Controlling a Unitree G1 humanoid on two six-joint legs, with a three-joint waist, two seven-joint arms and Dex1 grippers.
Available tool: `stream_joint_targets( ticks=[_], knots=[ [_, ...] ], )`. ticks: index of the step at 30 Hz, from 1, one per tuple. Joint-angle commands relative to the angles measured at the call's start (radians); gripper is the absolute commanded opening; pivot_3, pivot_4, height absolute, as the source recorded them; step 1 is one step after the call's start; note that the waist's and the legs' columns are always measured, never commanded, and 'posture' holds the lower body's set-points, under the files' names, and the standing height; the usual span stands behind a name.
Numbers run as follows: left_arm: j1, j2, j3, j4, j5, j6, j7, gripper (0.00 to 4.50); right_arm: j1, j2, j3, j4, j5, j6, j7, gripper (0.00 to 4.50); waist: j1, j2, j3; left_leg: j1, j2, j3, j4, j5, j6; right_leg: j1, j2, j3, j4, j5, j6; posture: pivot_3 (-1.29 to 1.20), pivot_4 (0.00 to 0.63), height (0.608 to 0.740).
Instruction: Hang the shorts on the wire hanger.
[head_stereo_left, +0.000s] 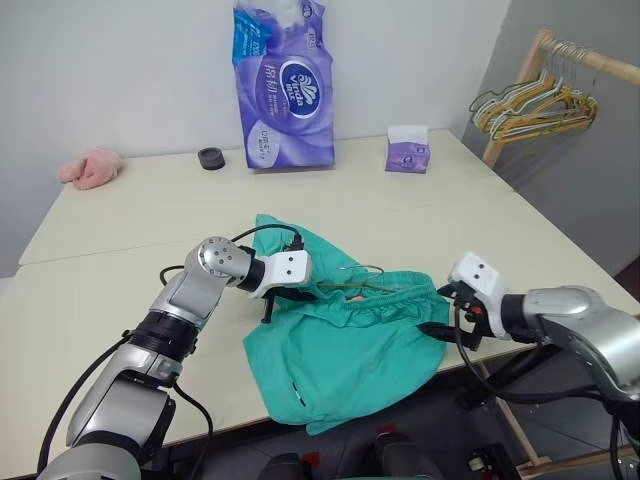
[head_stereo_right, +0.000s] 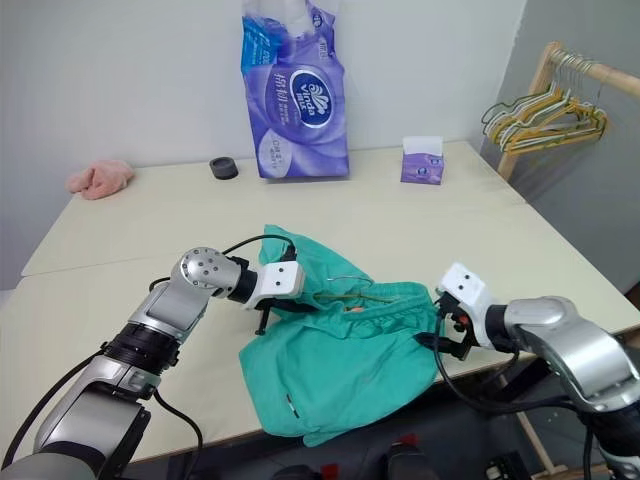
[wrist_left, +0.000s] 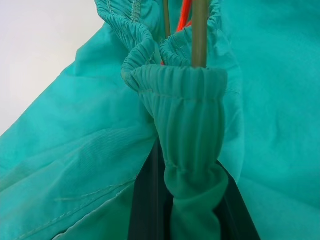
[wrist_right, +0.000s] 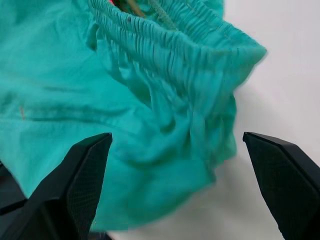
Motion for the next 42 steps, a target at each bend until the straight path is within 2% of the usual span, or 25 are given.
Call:
stream_joint_targets(
  ticks=[1, 7, 11, 20, 27, 28, 29, 37, 42],
  knots=[
    [-0.026, 0.0, 0.01, -0.015, -0.012, -0.015, -0.004, 0.0, -0.062, 0.017, 0.057, 0.075, -0.044, -0.058, 0.024, 4.48, 0.0, 0.0, 0.0, 0.0, 0.0, 0.0, 0.0, 0.0, 0.0, 0.0, 0.0, 0.0, 0.0, 0.0, 0.0, -0.16, 0.024, 0.74],
    [-0.015, 0.015, 0.026, -0.033, -0.026, -0.004, -0.009, 0.0, -0.152, 0.074, 0.172, 0.202, -0.128, -0.157, 0.066, 4.48, 0.001, 0.0, 0.0, 0.0, 0.0, -0.001, 0.001, 0.0, 0.0, 0.0, 0.0, 0.0, 0.001, 0.0, 0.0, -0.14, 0.016, 0.74],
    [-0.012, 0.021, 0.035, -0.038, -0.035, 0.007, -0.007, 0.0, -0.168, 0.088, 0.202, 0.185, -0.145, -0.176, 0.091, 3.2, 0.001, 0.0, 0.0, 0.0, 0.0, -0.001, 0.001, 0.0, 0.0, 0.0, 0.0, 0.0, 0.001, 0.0, 0.0, -0.14, 0.016, 0.74],
    [-0.002, 0.008, 0.047, -0.062, -0.079, 0.05, -0.014, 0.0, -0.161, 0.067, 0.223, 0.136, -0.205, -0.217, 0.125, 0.02, 0.002, 0.0, 0.0, -0.001, 0.0, -0.001, 0.002, 0.0, 0.0, 0.0, 0.0, -0.001, 0.002, 0.0, 0.0, -0.14, 0.019, 0.74],
    [-0.001, -0.027, 0.106, -0.046, -0.162, 0.099, -0.009, 0.0, -0.161, 0.009, 0.172, 0.033, -0.178, -0.193, 0.177, 0.02, 0.003, 0.0, 0.0, -0.001, -0.001, -0.002, 0.005, 0.0, 0.0, 0.0, -0.001, -0.001, 0.003, 0.0, 0.0, -0.14, 0.018, 0.74],
    [-0.003, -0.026, 0.108, -0.046, -0.168, 0.099, -0.015, 0.5, -0.161, 0.003, 0.162, 0.021, -0.171, -0.185, 0.183, 0.0, 0.003, 0.0, 0.0, -0.002, -0.001, -0.002, 0.006, 0.0, 0.0, 0.0, -0.001, -0.001, 0.003, 0.0, 0.0, -0.14, 0.018, 0.74],
    [-0.006, -0.025, 0.113, -0.044, -0.178, 0.104, -0.023, 0.67, -0.162, -0.005, 0.15, 0.01, -0.164, -0.178, 0.192, 0.0, 0.003, 0.0, 0.0, -0.002, -0.001, -0.003, 0.007, 0.0, 0.0, 0.0, -0.001, -0.002, 0.003, 0.0, 0.0, -0.15, 0.014, 0.74],
    [-0.074, 0.01, 0.16, 0.082, -0.206, 0.093, -0.051, 3.1, -0.144, -0.102, 0.053, -0.072, -0.079, -0.121, 0.255, 0.0, 0.004, 0.001, -0.001, -0.003, -0.001, -0.003, 0.01, -0.001, 0.0, 0.0, -0.001, -0.002, 0.004, 0.0, 0.0, -0.16, 0.012, 0.74],
    [-0.082, 0.035, 0.173, 0.129, -0.22, 0.087, -0.08, 3.1, -0.121, -0.152, -0.004, -0.096, -0.017, -0.083, 0.279, 0.0, 0.001, 0.001, -0.001, -0.003, -0.001, -0.003, 0.01, -0.001, 0.0, 0.0, -0.001, -0.002, 0.004, 0.0, 0.0, -0.17, 0.013, 0.74]
  ],
)
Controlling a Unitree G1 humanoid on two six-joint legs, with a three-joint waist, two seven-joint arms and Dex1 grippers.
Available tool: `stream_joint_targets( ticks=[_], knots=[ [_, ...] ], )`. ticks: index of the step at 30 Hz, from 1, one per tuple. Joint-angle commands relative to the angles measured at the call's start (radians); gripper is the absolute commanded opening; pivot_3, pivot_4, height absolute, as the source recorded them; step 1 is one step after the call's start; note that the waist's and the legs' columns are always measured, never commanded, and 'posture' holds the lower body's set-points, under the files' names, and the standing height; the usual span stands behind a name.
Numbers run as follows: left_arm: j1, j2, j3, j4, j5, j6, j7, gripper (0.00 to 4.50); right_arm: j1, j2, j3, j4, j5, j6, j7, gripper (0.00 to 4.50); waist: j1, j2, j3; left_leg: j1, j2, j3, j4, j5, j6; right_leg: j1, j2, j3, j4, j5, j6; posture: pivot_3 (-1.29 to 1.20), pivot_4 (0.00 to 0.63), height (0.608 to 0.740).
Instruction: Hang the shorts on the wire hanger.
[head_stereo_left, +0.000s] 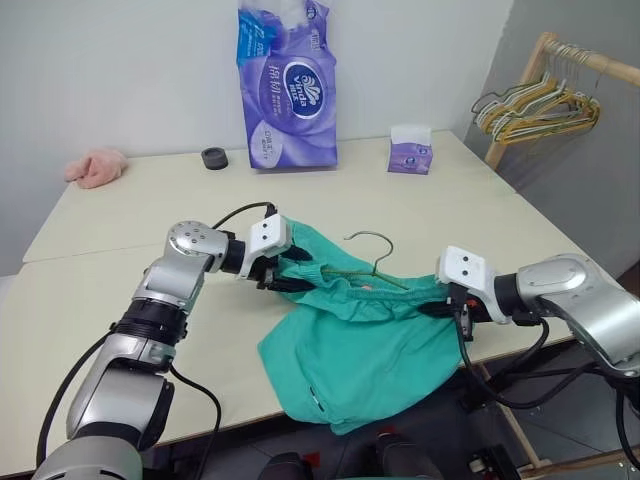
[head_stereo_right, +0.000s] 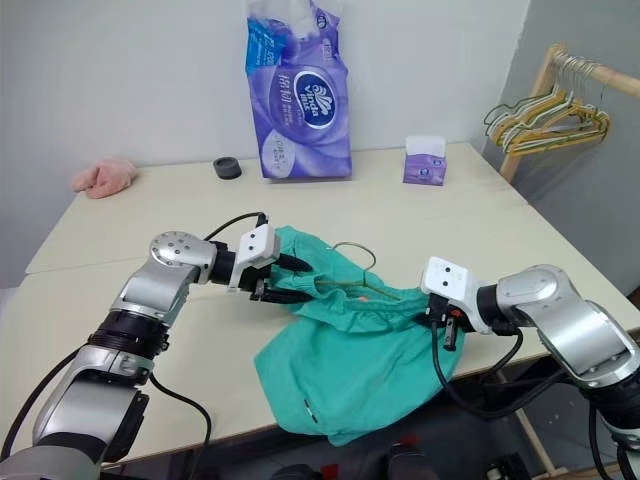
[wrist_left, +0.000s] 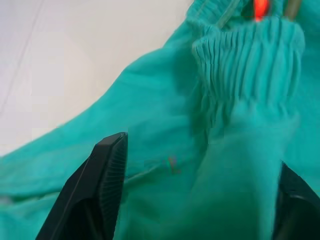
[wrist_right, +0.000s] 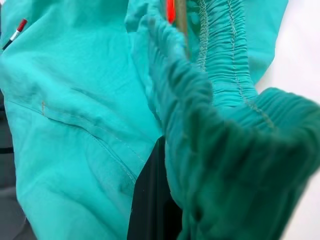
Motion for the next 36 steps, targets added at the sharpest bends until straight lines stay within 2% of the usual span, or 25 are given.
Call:
stream_joint_targets(
  ticks=[1, 10, 14, 17, 20, 23, 25, 32, 36],
  knots=[
    [-0.039, 0.012, 0.054, 0.042, -0.017, -0.018, 0.022, 3.1, 0.011, -0.039, -0.092, -0.04, 0.065, 0.035, 0.027, 0.0, 0.0, 0.0, 0.0, 0.0, 0.0, 0.0, 0.0, 0.0, 0.0, 0.0, 0.0, 0.0, 0.0, 0.0, 0.0, -0.17, 0.013, 0.74],
    [-0.095, -0.006, 0.137, 0.153, -0.023, -0.085, 0.152, 3.1, 0.118, -0.12, -0.265, -0.022, 0.163, 0.136, 0.005, 0.0, 0.006, 0.0, 0.0, -0.001, 0.0, 0.001, 0.001, -0.001, 0.001, 0.0, -0.001, 0.001, 0.0, 0.0, 0.0, -0.17, 0.019, 0.74],
    [-0.084, -0.013, 0.167, 0.139, -0.062, -0.054, 0.186, 3.1, 0.209, -0.133, -0.349, -0.018, 0.178, 0.154, -0.033, 0.0, 0.001, 0.0, 0.0, -0.001, 0.0, 0.001, 0.001, -0.001, 0.001, 0.0, -0.001, 0.001, 0.0, 0.0, 0.0, -0.18, 0.023, 0.74],
    [-0.083, -0.011, 0.192, 0.129, -0.108, 0.032, 0.147, 3.1, 0.249, -0.133, -0.383, -0.038, 0.192, 0.158, -0.054, 0.0, -0.001, 0.001, 0.0, 0.0, 0.0, 0.002, 0.001, -0.001, 0.001, 0.0, 0.0, 0.001, 0.001, 0.0, 0.0, -0.19, 0.026, 0.74],
    [-0.046, 0.007, 0.16, 0.018, -0.156, 0.149, 0.041, 3.62, 0.258, -0.119, -0.397, -0.067, 0.218, 0.18, -0.076, 0.0, -0.002, 0.001, 0.0, 0.0, 0.0, 0.002, 0.001, -0.001, 0.001, 0.0, 0.0, 0.001, 0.0, 0.0, 0.0, -0.19, 0.03, 0.74],
    [-0.032, 0.01, 0.151, -0.037, -0.156, 0.175, 0.03, 4.47, 0.269, -0.113, -0.418, -0.073, 0.237, 0.203, -0.098, 0.0, -0.001, 0.001, 0.0, 0.0, 0.0, 0.002, 0.001, -0.001, 0.001, 0.0, 0.0, 0.001, 0.0, 0.0, 0.001, -0.19, 0.031, 0.74],
    [-0.029, 0.005, 0.153, -0.052, -0.146, 0.16, 0.052, 4.47, 0.278, -0.107, -0.44, -0.072, 0.253, 0.226, -0.115, 0.0, 0.001, 0.001, 0.0, 0.0, 0.0, 0.002, 0.002, -0.001, 0.001, 0.0, 0.0, 0.001, 0.0, 0.0, 0.001, -0.19, 0.031, 0.74],
    [0.05, -0.06, 0.119, -0.277, -0.17, 0.2, 0.116, 4.47, 0.331, -0.001, -0.636, -0.117, 0.37, 0.531, -0.248, 0.0, 0.002, 0.001, 0.0, 0.0, 0.0, 0.002, 0.002, -0.001, 0.001, 0.001, -0.001, 0.002, 0.0, 0.0, 0.001, -0.23, 0.045, 0.74],
    [0.083, -0.151, 0.082, -0.406, -0.189, 0.251, 0.196, 4.47, 0.363, 0.119, -0.83, -0.142, 0.391, 0.713, -0.336, 0.0, 0.001, 0.001, 0.0, 0.0, 0.0, 0.002, 0.002, -0.002, 0.002, 0.001, 0.0, 0.002, 0.0, 0.0, 0.001, -0.26, 0.06, 0.74]
  ],
)
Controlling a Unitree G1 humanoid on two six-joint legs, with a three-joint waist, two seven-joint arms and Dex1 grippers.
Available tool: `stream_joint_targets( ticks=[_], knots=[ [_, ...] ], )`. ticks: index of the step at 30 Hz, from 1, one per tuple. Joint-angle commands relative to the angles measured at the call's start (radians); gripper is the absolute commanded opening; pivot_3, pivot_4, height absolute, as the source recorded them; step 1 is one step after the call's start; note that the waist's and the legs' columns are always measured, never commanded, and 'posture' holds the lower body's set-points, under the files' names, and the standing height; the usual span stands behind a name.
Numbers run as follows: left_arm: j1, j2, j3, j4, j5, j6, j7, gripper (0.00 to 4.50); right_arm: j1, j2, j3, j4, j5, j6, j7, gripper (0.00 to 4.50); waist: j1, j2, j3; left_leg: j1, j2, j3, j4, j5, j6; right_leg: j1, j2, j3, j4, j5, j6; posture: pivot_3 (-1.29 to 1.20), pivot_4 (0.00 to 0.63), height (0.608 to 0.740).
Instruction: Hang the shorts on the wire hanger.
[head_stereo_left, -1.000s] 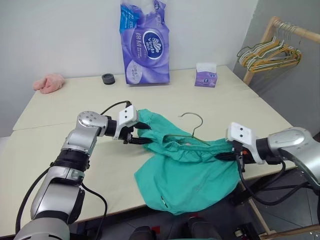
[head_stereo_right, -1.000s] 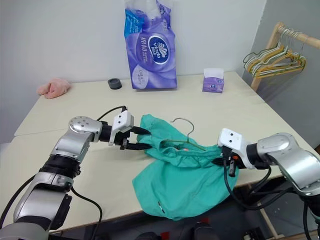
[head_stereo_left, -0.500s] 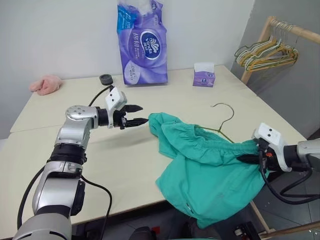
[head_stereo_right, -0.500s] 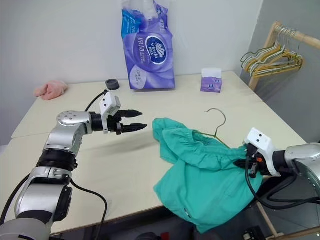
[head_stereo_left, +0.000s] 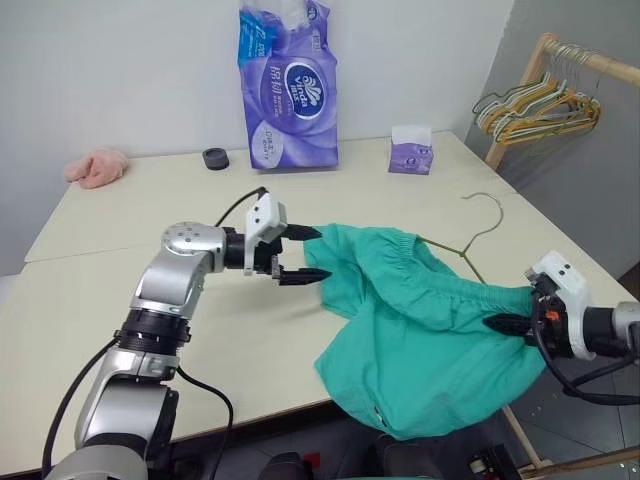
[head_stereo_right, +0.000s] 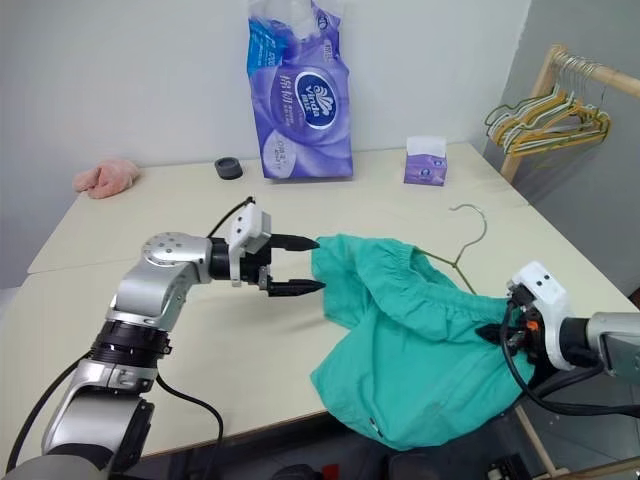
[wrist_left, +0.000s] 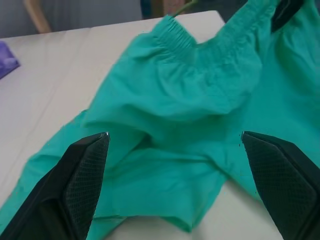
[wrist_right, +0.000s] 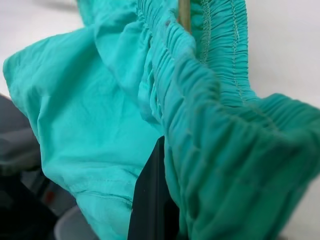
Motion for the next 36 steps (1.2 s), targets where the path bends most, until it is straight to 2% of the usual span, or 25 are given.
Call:
stream_joint_targets(
  ticks=[1, 4, 8, 10, 16, 18, 22, 26, 30, 34, 36],
  knots=[
    [0.007, -0.092, -0.033, -0.145, -0.035, 0.048, 0.091, 4.47, 0.022, 0.091, -0.239, -0.022, 0.009, 0.125, -0.11, 0.0, 0.003, 0.0, 0.0, 0.0, 0.0, 0.0, 0.0, 0.0, 0.0, 0.0, 0.0, 0.0, 0.0, 0.0, 0.0, -0.28, 0.066, 0.74],
    [0.007, -0.169, -0.079, -0.22, -0.045, 0.105, 0.141, 4.47, 0.064, 0.124, -0.4, -0.013, 0.014, 0.133, -0.204, 0.0, 0.001, 0.005, 0.003, 0.0, -0.001, 0.001, 0.0, -0.001, 0.002, 0.002, -0.001, 0.001, -0.003, 0.001, 0.002, -0.33, 0.084, 0.74],
    [-0.017, -0.236, -0.142, -0.268, -0.04, 0.154, 0.184, 4.47, 0.114, 0.133, -0.528, 0.007, 0.04, 0.133, -0.341, 0.0, -0.033, 0.012, 0.009, 0.001, -0.001, 0.002, 0.0, -0.002, 0.003, 0.004, 0.001, 0.004, -0.004, 0.0, 0.004, -0.37, 0.098, 0.74],
    [-0.057, -0.3, -0.177, -0.247, -0.05, 0.161, 0.194, 4.47, 0.127, 0.121, -0.589, 0.021, 0.018, 0.133, -0.423, 0.0, -0.052, 0.017, 0.014, 0.002, -0.001, 0.002, -0.001, -0.002, 0.003, 0.006, 0.002, 0.004, -0.005, -0.003, 0.01, -0.39, 0.104, 0.74],
    [-0.147, -0.399, -0.215, -0.17, -0.028, 0.129, 0.211, 4.47, 0.063, -0.002, -0.658, 0.134, 0.026, 0.133, -0.568, 0.0, -0.114, 0.031, 0.025, 0.002, -0.003, 0.007, 0.0, -0.007, 0.012, 0.014, 0.008, 0.01, -0.017, -0.005, 0.018, -0.42, 0.119, 0.74],
    [-0.169, -0.422, -0.221, -0.158, -0.024, 0.114, 0.221, 4.47, 0.037, -0.047, -0.659, 0.182, 0.019, 0.133, -0.593, 0.0, -0.14, 0.032, 0.027, 0.003, -0.003, 0.01, -0.001, -0.008, 0.014, 0.014, 0.008, 0.014, -0.017, -0.007, 0.02, -0.41, 0.127, 0.74],
    [-0.225, -0.49, -0.237, -0.129, -0.018, 0.08, 0.242, 4.47, -0.09, -0.177, -0.613, 0.359, -0.081, 0.133, -0.633, 0.0, -0.175, 0.038, 0.041, 0.004, -0.005, 0.016, -0.001, -0.011, 0.019, 0.014, 0.009, 0.02, -0.018, -0.007, 0.023, -0.41, 0.143, 0.74],
    [-0.23, -0.498, -0.25, -0.127, -0.006, 0.06, 0.239, 4.47, -0.158, -0.25, -0.556, 0.493, -0.159, 0.075, -0.618, 0.0, -0.193, 0.034, 0.051, 0.005, -0.007, 0.018, -0.001, -0.012, 0.021, 0.014, 0.006, 0.023, -0.019, -0.008, 0.027, -0.4, 0.154, 0.74],
    [-0.238, -0.508, -0.247, -0.123, -0.007, 0.059, 0.254, 4.47, -0.214, -0.362, -0.449, 0.704, -0.225, -0.085, -0.558, 0.0, -0.204, 0.037, 0.067, 0.007, -0.007, 0.023, -0.001, -0.012, 0.021, 0.014, 0.006, 0.028, -0.019, -0.007, 0.029, -0.38, 0.17, 0.74],
    [-0.238, -0.509, -0.246, -0.124, -0.01, 0.061, 0.256, 4.47, -0.295, -0.429, -0.329, 0.9, -0.276, -0.222, -0.511, 0.0, -0.219, 0.038, 0.087, 0.008, -0.01, 0.026, -0.001, -0.013, 0.023, 0.014, 0.002, 0.031, -0.019, -0.006, 0.033, -0.38, 0.179, 0.74],
    [-0.242, -0.512, -0.251, -0.114, -0.005, 0.05, 0.253, 4.47, -0.413, -0.471, -0.189, 1.09, -0.328, -0.365, -0.482, 0.0, -0.222, 0.038, 0.093, 0.008, -0.011, 0.027, -0.001, -0.014, 0.024, 0.014, 0.001, 0.032, -0.019, -0.006, 0.034, -0.38, 0.183, 0.74]
  ],
)
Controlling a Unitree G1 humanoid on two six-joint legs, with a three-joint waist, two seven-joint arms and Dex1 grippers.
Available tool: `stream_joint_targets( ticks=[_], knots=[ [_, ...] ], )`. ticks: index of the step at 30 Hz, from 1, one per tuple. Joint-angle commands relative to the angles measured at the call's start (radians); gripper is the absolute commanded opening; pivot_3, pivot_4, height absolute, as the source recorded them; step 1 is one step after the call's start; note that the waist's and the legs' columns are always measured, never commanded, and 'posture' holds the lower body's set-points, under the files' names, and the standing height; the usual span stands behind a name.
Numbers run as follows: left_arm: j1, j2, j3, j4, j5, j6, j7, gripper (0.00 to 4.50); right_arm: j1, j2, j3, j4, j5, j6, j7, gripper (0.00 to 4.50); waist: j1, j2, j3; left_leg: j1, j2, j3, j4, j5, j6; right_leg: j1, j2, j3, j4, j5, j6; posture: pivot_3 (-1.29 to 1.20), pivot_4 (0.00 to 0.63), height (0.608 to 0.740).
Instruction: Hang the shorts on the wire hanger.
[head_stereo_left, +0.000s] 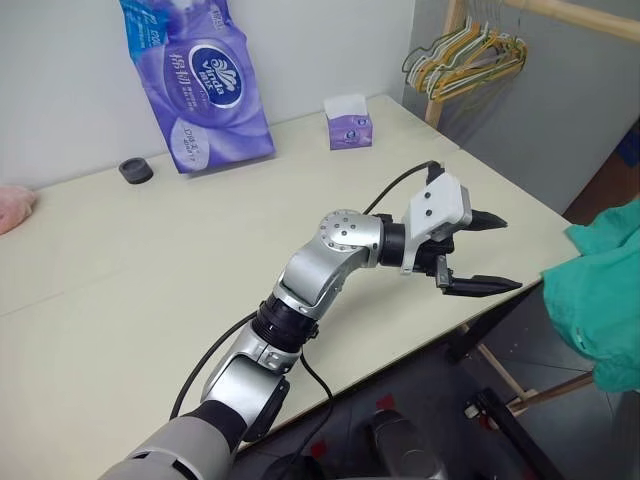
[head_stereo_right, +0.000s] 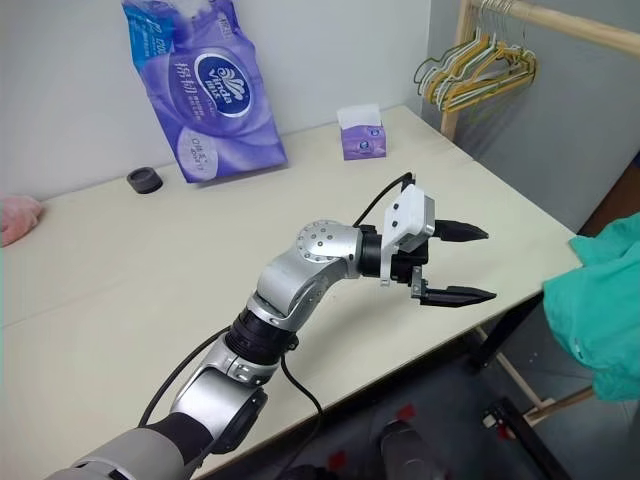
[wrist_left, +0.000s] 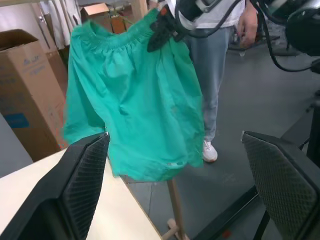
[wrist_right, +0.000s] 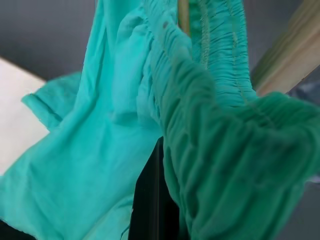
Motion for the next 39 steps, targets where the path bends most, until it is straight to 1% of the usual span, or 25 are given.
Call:
stream_joint_targets(
  ticks=[1, 4, 6, 8, 10, 14, 18, 24, 28, 29, 31, 32, 34, 39],
  knots=[
    [-0.026, -0.013, 0.0, -0.006, 0.002, -0.025, 0.004, 4.47, -0.169, -0.081, 0.172, 0.243, -0.091, -0.228, 0.048, 0.0, -0.005, 0.001, 0.005, 0.001, 0.0, 0.001, 0.0, 0.0, 0.0, 0.0, -0.001, 0.0, 0.0, 0.0, 0.001, -0.38, 0.184, 0.74],
    [-0.037, -0.027, 0.001, 0.004, -0.001, -0.032, 0.005, 4.47, -0.35, -0.094, 0.33, 0.436, -0.168, -0.341, 0.096, 0.0, -0.013, 0.002, 0.01, 0.002, -0.002, 0.005, -0.001, -0.001, 0.002, 0.0, -0.002, 0.005, 0.0, 0.0, 0.003, -0.38, 0.184, 0.74],
    [-0.042, -0.034, 0.001, 0.009, -0.002, -0.037, 0.004, 4.47, -0.462, -0.091, 0.404, 0.546, -0.217, -0.386, 0.12, 0.0, -0.019, 0.001, 0.015, 0.004, -0.002, 0.007, -0.001, -0.002, 0.003, 0.0, -0.002, 0.008, 0.0, 0.0, 0.004, -0.38, 0.183, 0.74],
    [-0.047, -0.04, -0.001, 0.014, -0.002, -0.041, 0.001, 4.47, -0.537, -0.087, 0.46, 0.628, -0.256, -0.418, 0.149, 0.0, -0.022, 0.001, 0.019, 0.005, -0.002, 0.009, -0.003, -0.002, 0.003, 0.0, -0.002, 0.01, 0.0, 0.0, 0.004, -0.38, 0.183, 0.74],
    [-0.057, -0.05, -0.009, 0.022, 0.001, -0.052, -0.008, 4.47, -0.573, -0.076, 0.506, 0.693, -0.288, -0.435, 0.194, 0.0, -0.023, 0.0, 0.02, 0.006, -0.002, 0.011, -0.003, -0.002, 0.003, 0.0, -0.002, 0.012, 0.0, 0.0, 0.005, -0.36, 0.174, 0.74],
    [-0.064, -0.056, -0.012, 0.03, 0.005, -0.061, -0.014, 4.47, -0.618, -0.066, 0.533, 0.742, -0.311, -0.427, 0.239, 0.0, -0.023, -0.002, 0.021, 0.007, -0.002, 0.013, -0.003, -0.003, 0.004, 0.0, -0.002, 0.014, 0.0, 0.0, 0.007, -0.36, 0.168, 0.74],
    [-0.071, -0.054, -0.018, 0.042, 0.01, -0.073, -0.026, 4.47, -0.605, -0.059, 0.536, 0.742, -0.317, -0.395, 0.278, 0.0, -0.023, -0.003, 0.022, 0.007, -0.003, 0.015, -0.003, -0.004, 0.006, 0.0, -0.003, 0.017, 0.0, 0.0, 0.009, -0.36, 0.162, 0.74],
    [-0.081, -0.069, -0.023, 0.06, 0.011, -0.088, -0.041, 4.47, -0.6, -0.042, 0.529, 0.706, -0.31, -0.359, 0.296, 0.0, -0.024, -0.003, 0.022, 0.008, -0.002, 0.015, -0.003, -0.004, 0.005, 0.0, -0.003, 0.017, 0.0, 0.001, 0.009, -0.37, 0.159, 0.74],
    [-0.087, -0.085, -0.026, 0.074, 0.015, -0.103, -0.044, 4.47, -0.6, -0.039, 0.501, 0.676, -0.302, -0.358, 0.265, 0.0, -0.024, -0.003, 0.022, 0.008, -0.002, 0.015, -0.003, -0.004, 0.005, 0.0, -0.003, 0.018, 0.0, 0.001, 0.01, -0.37, 0.156, 0.74],
    [-0.088, -0.088, -0.027, 0.077, 0.016, -0.106, -0.043, 4.5, -0.597, -0.041, 0.494, 0.665, -0.299, -0.348, 0.264, 0.57, -0.025, -0.003, 0.022, 0.008, -0.002, 0.016, -0.003, -0.004, 0.006, 0.0, -0.003, 0.019, 0.0, 0.001, 0.01, -0.37, 0.156, 0.74],
    [-0.094, -0.096, -0.026, 0.09, 0.019, -0.117, -0.044, 4.5, -0.587, -0.043, 0.476, 0.635, -0.288, -0.311, 0.264, 1.05, -0.025, -0.003, 0.022, 0.008, -0.002, 0.016, -0.003, -0.004, 0.006, 0.0, -0.003, 0.019, 0.0, 0.001, 0.01, -0.38, 0.152, 0.74],
    [-0.096, -0.098, -0.026, 0.097, 0.019, -0.122, -0.044, 4.5, -0.577, -0.045, 0.468, 0.618, -0.284, -0.297, 0.265, 1.45, -0.025, -0.003, 0.022, 0.009, -0.002, 0.016, -0.003, -0.004, 0.006, 0.0, -0.003, 0.019, 0.0, 0.001, 0.01, -0.38, 0.15, 0.74],
    [-0.101, -0.103, -0.024, 0.106, 0.021, -0.13, -0.045, 4.5, -0.556, -0.048, 0.441, 0.577, -0.27, -0.259, 0.264, 2.12, -0.026, -0.003, 0.022, 0.009, -0.002, 0.017, -0.003, -0.004, 0.006, 0.0, -0.003, 0.02, 0.0, 0.001, 0.01, -0.38, 0.146, 0.74],
    [-0.109, -0.112, -0.023, 0.124, 0.023, -0.146, -0.048, 4.5, -0.501, -0.05, 0.343, 0.432, -0.229, -0.139, 0.238, 3.89, -0.032, -0.003, 0.021, 0.009, -0.003, 0.018, -0.003, -0.004, 0.006, 0.0, -0.003, 0.021, 0.0, 0.001, 0.011, -0.39, 0.134, 0.74]
  ],
)
